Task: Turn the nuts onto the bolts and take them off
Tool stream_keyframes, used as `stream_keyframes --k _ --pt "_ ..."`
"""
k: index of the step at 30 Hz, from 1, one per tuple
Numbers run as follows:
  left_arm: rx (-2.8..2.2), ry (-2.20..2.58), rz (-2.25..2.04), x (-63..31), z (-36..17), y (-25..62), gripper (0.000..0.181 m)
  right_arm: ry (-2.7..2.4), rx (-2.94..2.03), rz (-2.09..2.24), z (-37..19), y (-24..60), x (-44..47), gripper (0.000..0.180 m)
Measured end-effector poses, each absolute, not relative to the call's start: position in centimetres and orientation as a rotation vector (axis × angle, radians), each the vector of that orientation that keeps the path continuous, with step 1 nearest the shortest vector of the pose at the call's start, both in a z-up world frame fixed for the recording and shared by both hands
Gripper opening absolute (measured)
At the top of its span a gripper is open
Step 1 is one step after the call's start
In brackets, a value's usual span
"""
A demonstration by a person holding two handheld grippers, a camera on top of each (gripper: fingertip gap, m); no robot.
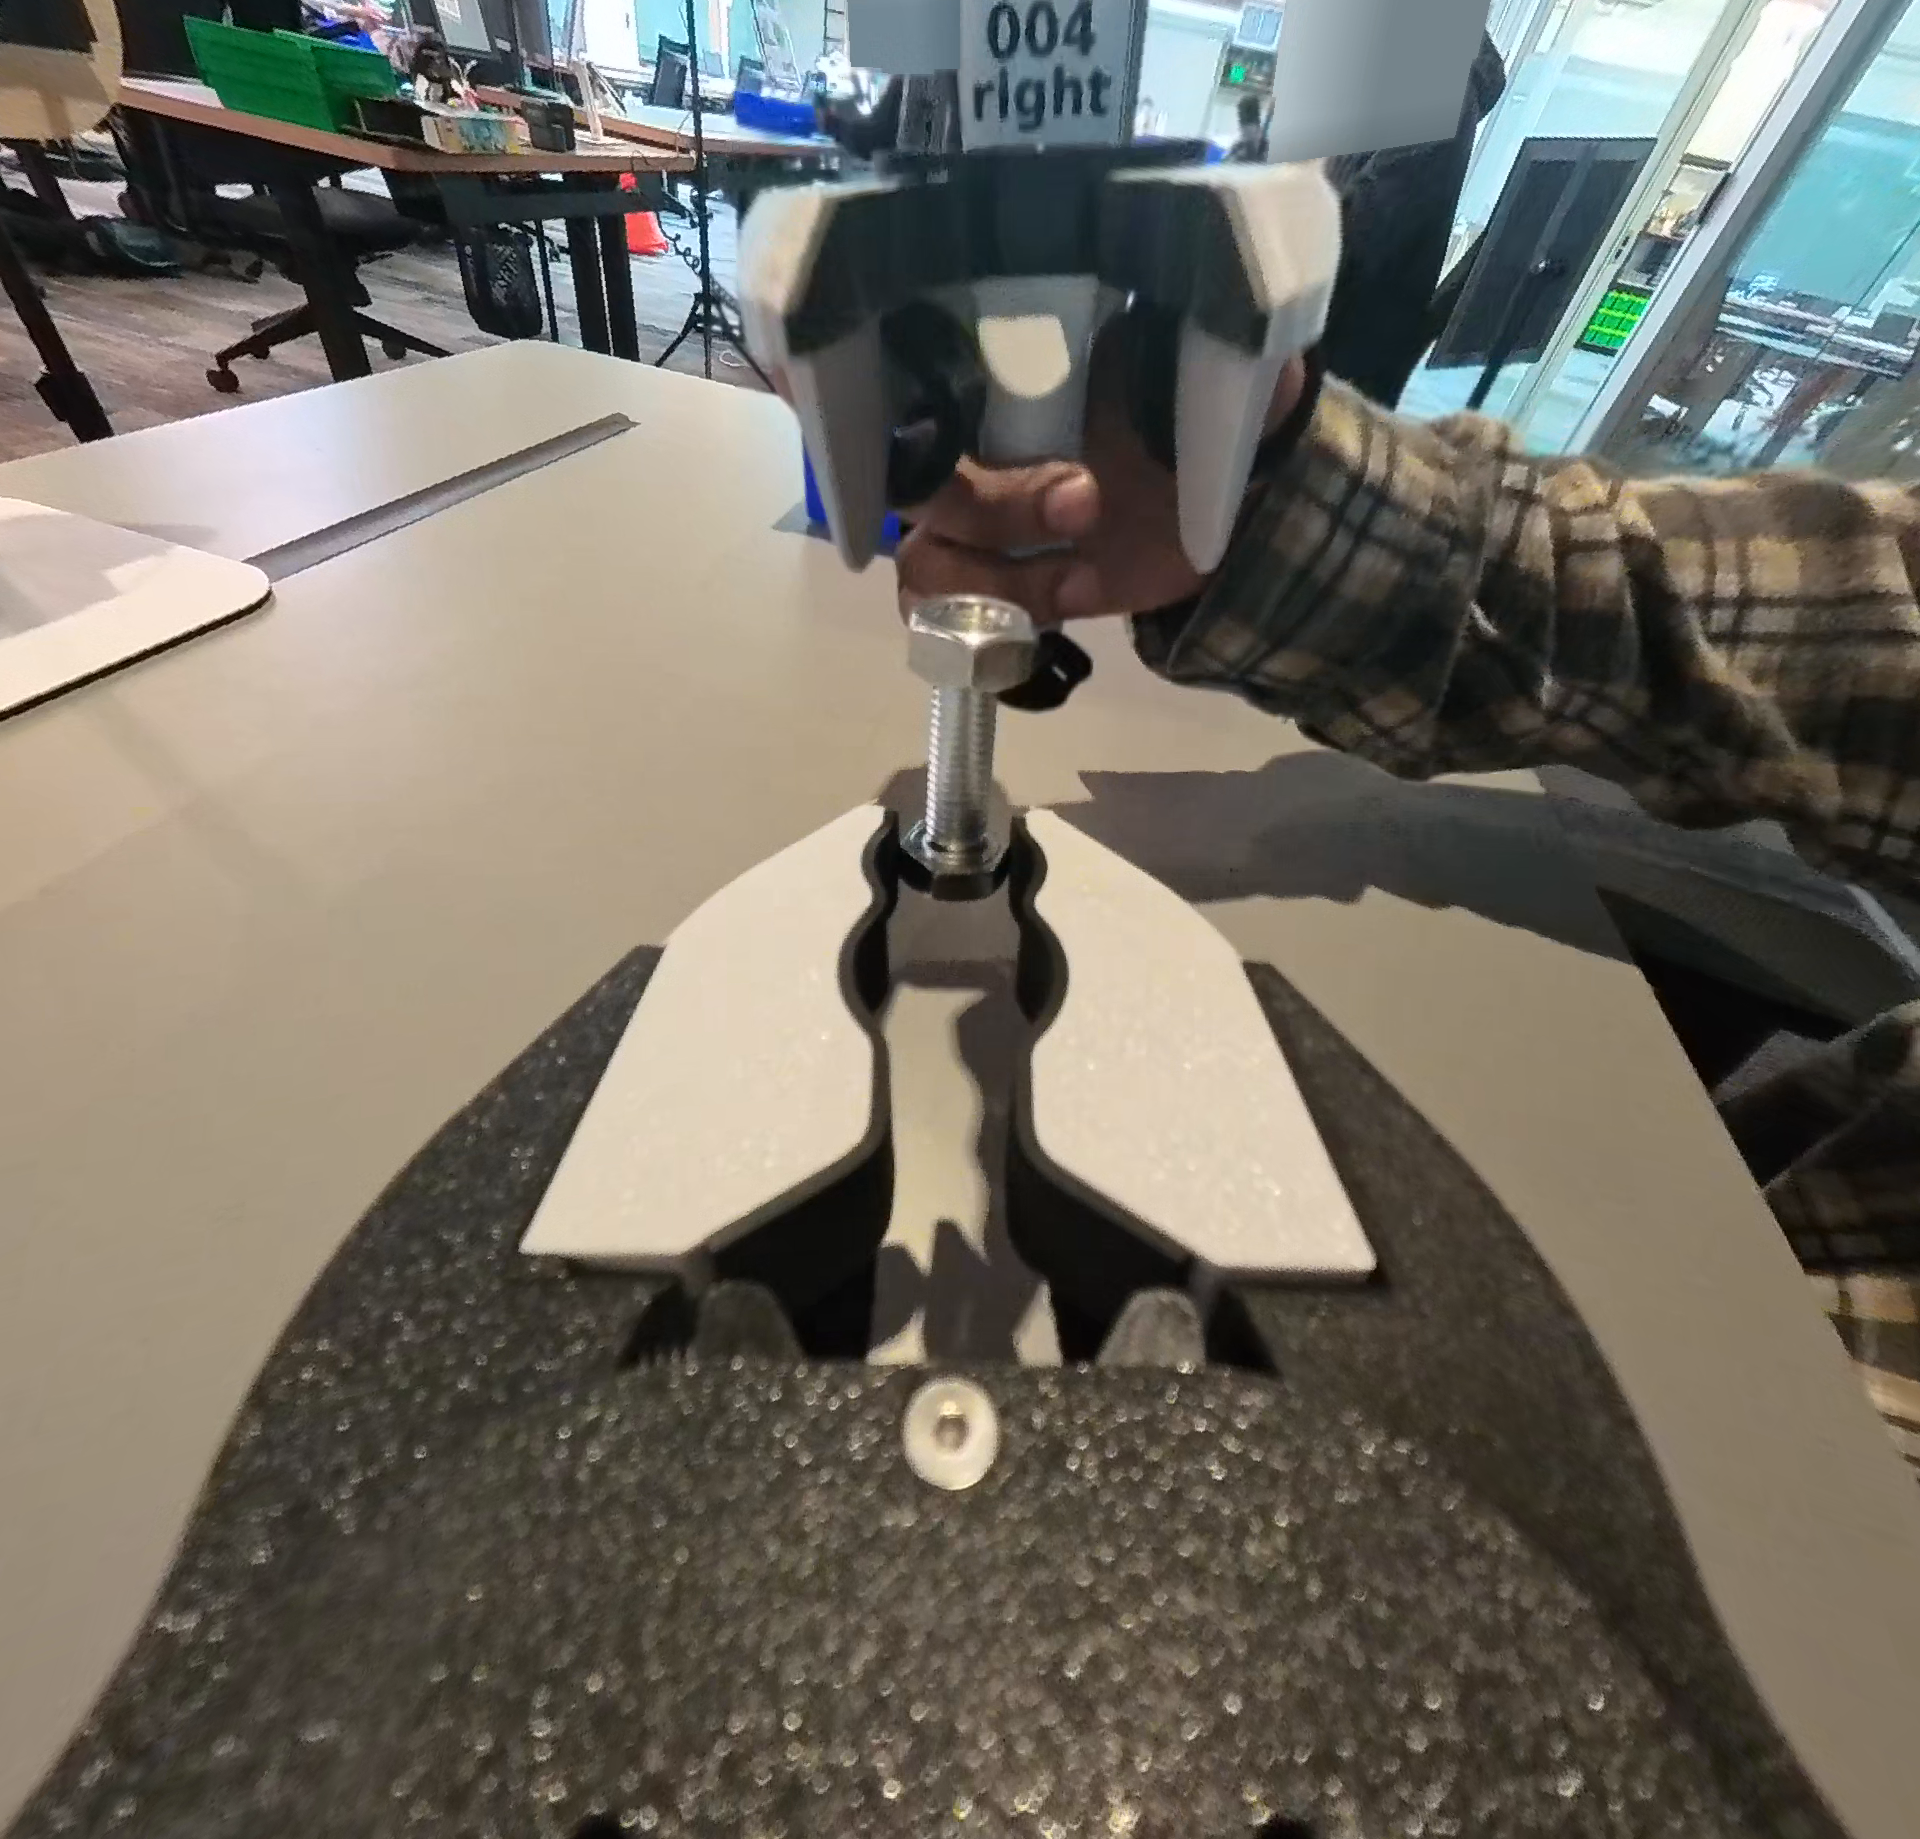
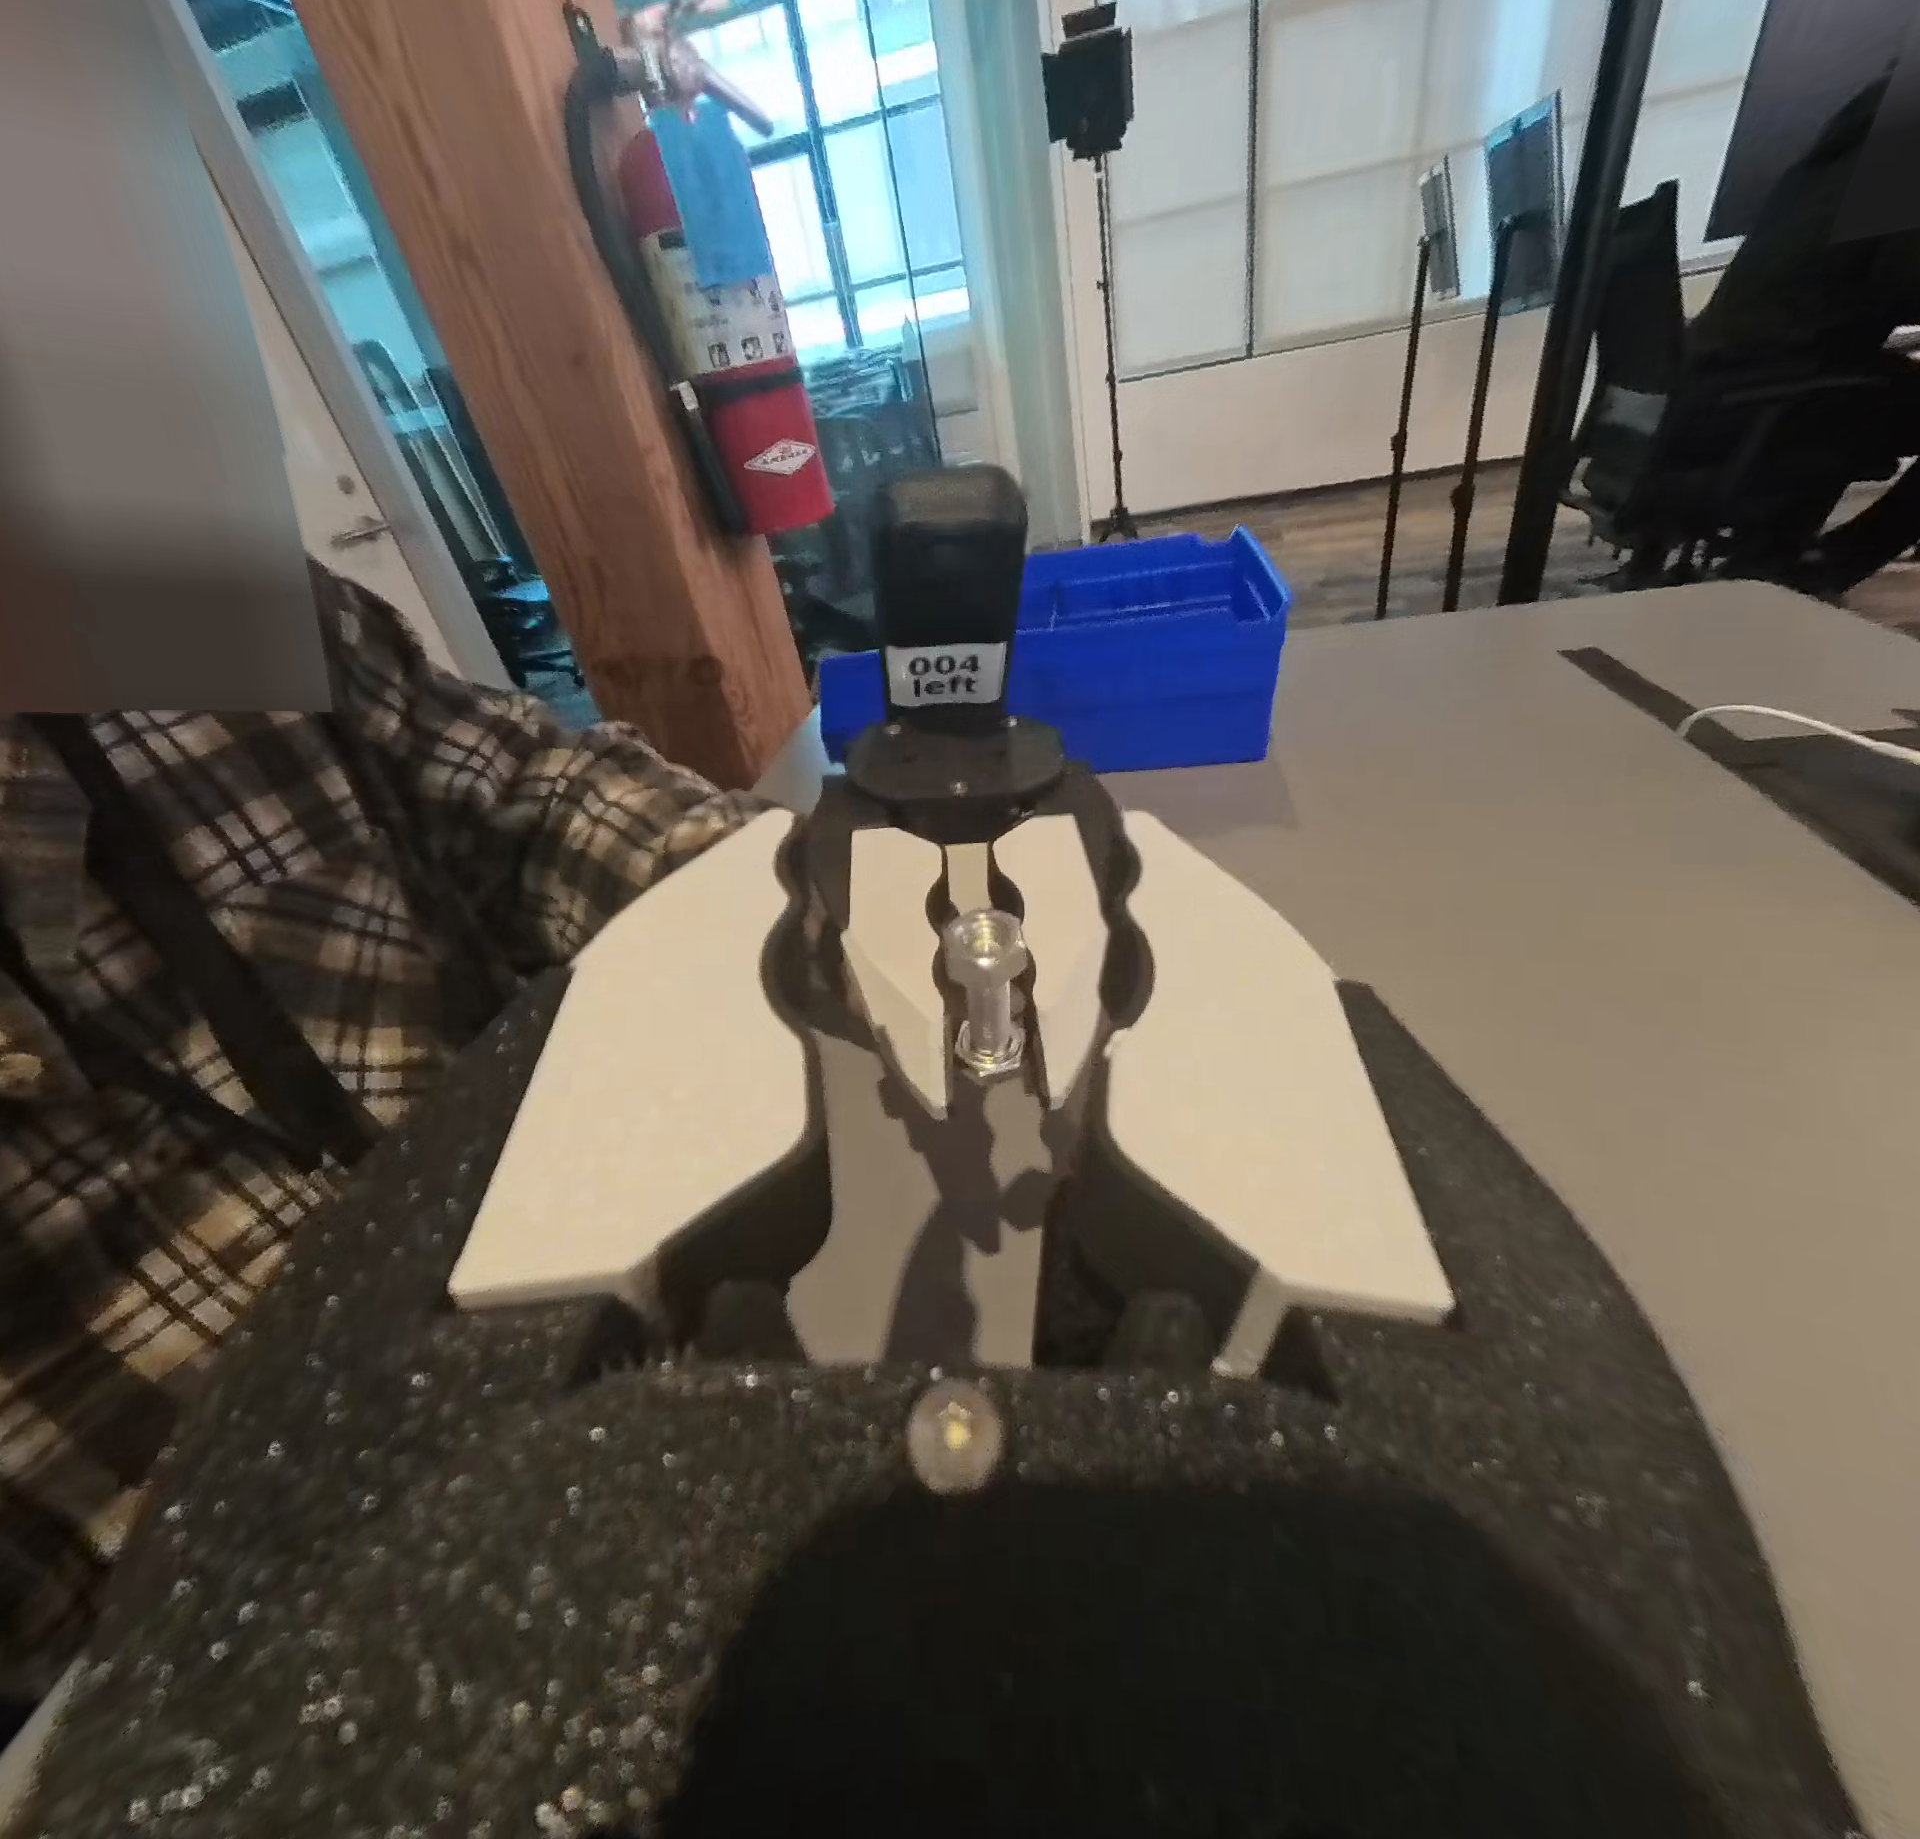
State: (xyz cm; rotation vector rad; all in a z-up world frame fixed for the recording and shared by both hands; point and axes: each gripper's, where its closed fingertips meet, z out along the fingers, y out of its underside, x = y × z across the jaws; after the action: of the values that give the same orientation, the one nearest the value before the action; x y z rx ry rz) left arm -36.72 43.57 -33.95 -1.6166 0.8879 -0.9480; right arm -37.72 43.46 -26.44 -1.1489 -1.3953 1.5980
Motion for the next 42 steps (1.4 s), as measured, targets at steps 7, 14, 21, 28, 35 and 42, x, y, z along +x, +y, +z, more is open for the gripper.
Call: stream_keyframes --k 7,14,21,28,35,42 --pt "-1.612 0.875 -0.951 -37.0 -33.8 43.7 0.02 -1.448 -1.164 1.638 -28.4 42.7 -39.2 0.042" --pt "-1.614 0.876 -0.951 -36.9 -33.9 43.7 0.019 -1.477 -1.171 1.651 -29.1 42.4 -39.7 0.036" --pt "-1.605 0.882 -0.946 -36.8 -33.8 43.6 0.02 -1.476 -1.171 1.62 -29.5 42.4 -39.8 0.018" --pt "-1.607 0.871 -0.919 -36.9 -33.8 43.7 0.02 -1.397 -1.21 1.542 -29.3 42.8 -40.4 0.018" --pt "-1.635 0.839 -0.846 -37.5 -34.0 44.4 0.02 -1.163 -1.347 1.321 -29.5 44.0 -40.8 0.018" --pt "-1.641 0.849 -0.871 -37.3 -34.1 44.1 0.02 -1.055 -1.366 1.264 -29.8 44.0 -40.3 0.025"
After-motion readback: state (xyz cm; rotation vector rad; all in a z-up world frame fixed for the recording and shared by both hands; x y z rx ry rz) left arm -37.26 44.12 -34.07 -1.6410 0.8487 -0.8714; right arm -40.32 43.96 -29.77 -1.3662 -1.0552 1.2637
